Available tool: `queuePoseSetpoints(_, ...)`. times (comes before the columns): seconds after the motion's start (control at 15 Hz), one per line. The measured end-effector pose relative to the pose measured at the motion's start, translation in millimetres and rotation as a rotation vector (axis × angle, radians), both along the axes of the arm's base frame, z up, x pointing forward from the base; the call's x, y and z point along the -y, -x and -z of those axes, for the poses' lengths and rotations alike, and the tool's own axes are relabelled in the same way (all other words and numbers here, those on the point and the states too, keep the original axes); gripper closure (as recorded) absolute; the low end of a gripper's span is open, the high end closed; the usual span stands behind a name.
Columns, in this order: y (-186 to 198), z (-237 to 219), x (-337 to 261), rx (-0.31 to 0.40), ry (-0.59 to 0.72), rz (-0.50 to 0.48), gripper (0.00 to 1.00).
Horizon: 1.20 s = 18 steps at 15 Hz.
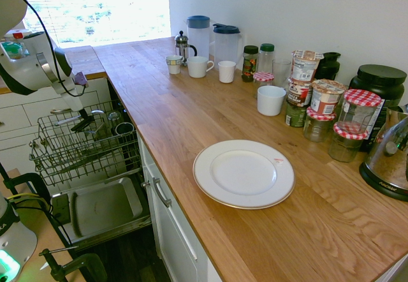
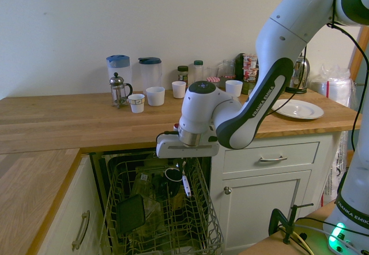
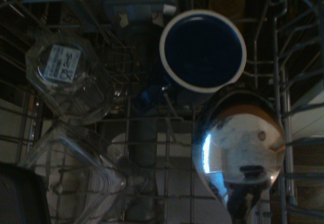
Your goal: Put the spoon in the dishwasher
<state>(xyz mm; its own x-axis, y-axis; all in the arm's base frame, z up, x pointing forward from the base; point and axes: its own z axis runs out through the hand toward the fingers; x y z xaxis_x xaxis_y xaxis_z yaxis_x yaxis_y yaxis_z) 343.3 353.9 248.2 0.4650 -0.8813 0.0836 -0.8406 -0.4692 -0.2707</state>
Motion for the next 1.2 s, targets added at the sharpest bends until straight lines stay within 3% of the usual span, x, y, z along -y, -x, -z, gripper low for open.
queuePoseSetpoints(0.4,29.9,57.3,-9.6,-0.05,0.003,0.0,1.0)
queuePoseSetpoints(0.87,13.5,125.0,-13.0,-0.096,0.011,0.005,1.0)
queuePoseSetpoints(0.93,11.3,128.1,-14.1,-0.092,0.016,0.003,0.0)
queuePoseSetpoints(1.2,10.2,136.0,-16.4,-0.09,0.026,-0.004,0.0)
